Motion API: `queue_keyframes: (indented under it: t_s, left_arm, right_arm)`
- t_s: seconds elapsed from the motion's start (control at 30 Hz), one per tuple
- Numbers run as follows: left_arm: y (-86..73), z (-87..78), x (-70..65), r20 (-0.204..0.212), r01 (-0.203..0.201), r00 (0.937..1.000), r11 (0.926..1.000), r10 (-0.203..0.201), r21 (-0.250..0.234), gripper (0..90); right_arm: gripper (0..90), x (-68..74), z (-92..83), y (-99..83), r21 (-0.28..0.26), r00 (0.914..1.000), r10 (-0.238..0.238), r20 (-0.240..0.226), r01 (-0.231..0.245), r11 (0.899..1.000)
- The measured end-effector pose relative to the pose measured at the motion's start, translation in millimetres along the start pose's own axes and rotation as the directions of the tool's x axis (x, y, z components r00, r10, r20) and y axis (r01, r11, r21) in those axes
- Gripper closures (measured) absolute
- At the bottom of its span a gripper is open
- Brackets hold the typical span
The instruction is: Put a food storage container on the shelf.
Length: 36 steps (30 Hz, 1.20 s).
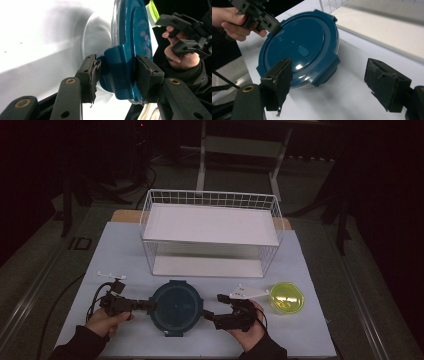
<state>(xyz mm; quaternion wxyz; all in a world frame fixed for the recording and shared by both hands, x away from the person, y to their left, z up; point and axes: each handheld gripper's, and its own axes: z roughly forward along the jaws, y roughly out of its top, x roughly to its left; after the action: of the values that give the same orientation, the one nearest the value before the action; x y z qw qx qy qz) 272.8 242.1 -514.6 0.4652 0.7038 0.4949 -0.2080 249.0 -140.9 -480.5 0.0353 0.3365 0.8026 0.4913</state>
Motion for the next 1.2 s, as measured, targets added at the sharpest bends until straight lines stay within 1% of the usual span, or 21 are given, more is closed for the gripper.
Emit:
queue_keyframes:
  t_s: [0.03,0.1,0.13,0.17,0.3,0.37,0.5,0.57,0.63,0.7,0.73,0.77,0.8,0.9,0.97,1.0,1.07,1.1,1.13,1.17,1.2]
  left_arm:
    - [-1.9,-0.6,-2.3,-0.002,-0.032,0.9995,0.9995,0.032,-0.003,53.9]
    - [-3.3,-1.2,-3.8,-0.002,-0.047,0.9989,0.9989,0.047,-0.005,54.3]
    - [-4.0,-1.3,-4.7,-0.002,-0.062,0.9980,0.9980,0.062,-0.008,54.3]
    - [-4.4,-2.0,-5.1,-0.002,-0.071,0.9975,0.9975,0.071,-0.002,54.5]
    - [-7.0,-2.9,-7.2,-0.002,-0.087,0.9962,0.9962,0.087,-0.005,54.9]
    - [-7.8,-3.1,-7.5,0.001,-0.094,0.9955,0.9955,0.094,-0.008,55.2]
    - [-10.2,-3.5,-10.6,0.001,-0.120,0.9928,0.9927,0.120,-0.011,55.5]
    - [-10.6,-3.5,-11.7,0.004,-0.132,0.9913,0.9912,0.132,-0.008,55.8]
    - [-11.6,-3.7,-10.7,0.006,-0.127,0.9919,0.9918,0.127,-0.012,55.8]
    - [-12.9,-3.8,-10.3,0.009,-0.127,0.9919,0.9918,0.127,-0.018,55.8]
    - [-13.4,-4.0,-10.2,0.010,-0.125,0.9921,0.9920,0.125,-0.018,55.8]
    - [-13.9,-4.3,-10.0,0.010,-0.128,0.9917,0.9916,0.129,-0.017,55.8]
    - [-14.5,-4.4,-10.2,0.010,-0.128,0.9917,0.9916,0.129,-0.018,55.8]
    - [-16.5,-5.0,-11.5,0.006,-0.131,0.9914,0.9913,0.131,-0.017,55.9]
    - [-18.2,-5.5,-11.5,0.009,-0.129,0.9915,0.9914,0.130,-0.018,56.1]
    - [-19.1,-6.0,-11.0,0.013,-0.129,0.9915,0.9915,0.129,-0.014,56.2]
    - [-21.3,-6.4,-12.1,0.016,-0.139,0.9901,0.9902,0.139,-0.012,56.6]
    - [-22.2,-6.6,-13.0,0.015,-0.137,0.9904,0.9905,0.138,-0.011,56.7]
    - [-23.5,-6.6,-13.7,0.014,-0.139,0.9901,0.9901,0.140,-0.015,56.7]
    - [-24.4,-6.7,-13.7,0.013,-0.138,0.9903,0.9903,0.138,-0.018,56.8]
    - [-25.4,-6.6,-13.6,0.014,-0.137,0.9905,0.9904,0.137,-0.023,56.9]
  right_arm:
    - [23.0,-1.5,2.5,-0.3,0.008,0.9997,0.020,-0.011,-0.020,1.000]
    - [24.4,-4.6,7.4,-1.0,0.021,0.9981,0.052,-0.035,-0.051,0.998]
    - [24.5,-5.5,10.0,-1.5,0.026,0.9970,0.067,-0.039,-0.066,0.997]
    - [26.6,-6.0,12.4,-2.0,0.033,0.9962,0.074,-0.046,-0.073,0.997]
    - [31.0,-6.3,21.3,-5.5,0.069,0.9910,0.103,-0.086,-0.097,0.993]
    - [32.3,-6.5,23.1,-6.7,0.074,0.9899,0.110,-0.089,-0.104,0.992]
    - [38.9,-8.1,28.1,-9.9,0.094,0.9832,0.141,-0.117,-0.130,0.987]
    - [43.4,-8.1,29.3,-9.8,0.093,0.9810,0.144,-0.130,-0.133,0.987]
    - [47.0,-8.7,30.4,-11.0,0.090,0.9754,0.159,-0.153,-0.146,0.985]
    - [48.7,-9.7,31.1,-12.0,0.093,0.9698,0.170,-0.175,-0.156,0.983]
    - [48.9,-10.4,31.8,-13.3,0.096,0.9640,0.184,-0.192,-0.168,0.981]
    - [48.5,-10.8,32.4,-13.8,0.103,0.9609,0.193,-0.199,-0.175,0.979]
    - [48.7,-11.7,33.1,-14.7,0.106,0.9559,0.206,-0.209,-0.187,0.977]
    - [49.6,-14.1,34.1,-16.9,0.114,0.9379,0.252,-0.239,-0.230,0.966]
    - [50.5,-14.4,34.2,-17.4,0.115,0.9337,0.260,-0.246,-0.238,0.964]
    - [52.9,-14.8,34.0,-17.1,0.115,0.9310,0.264,-0.251,-0.242,0.963]
    - [54.4,-16.3,33.6,-16.9,0.121,0.9221,0.282,-0.265,-0.258,0.959]
    - [54.6,-16.2,33.6,-17.0,0.121,0.9214,0.279,-0.271,-0.255,0.959]
    - [55.1,-15.8,33.6,-17.0,0.118,0.9226,0.275,-0.270,-0.252,0.961]
    - [55.5,-15.7,33.4,-16.7,0.124,0.9187,0.289,-0.270,-0.264,0.956]
    - [55.5,-15.2,33.2,-16.9,0.122,0.9188,0.291,-0.267,-0.267,0.956]
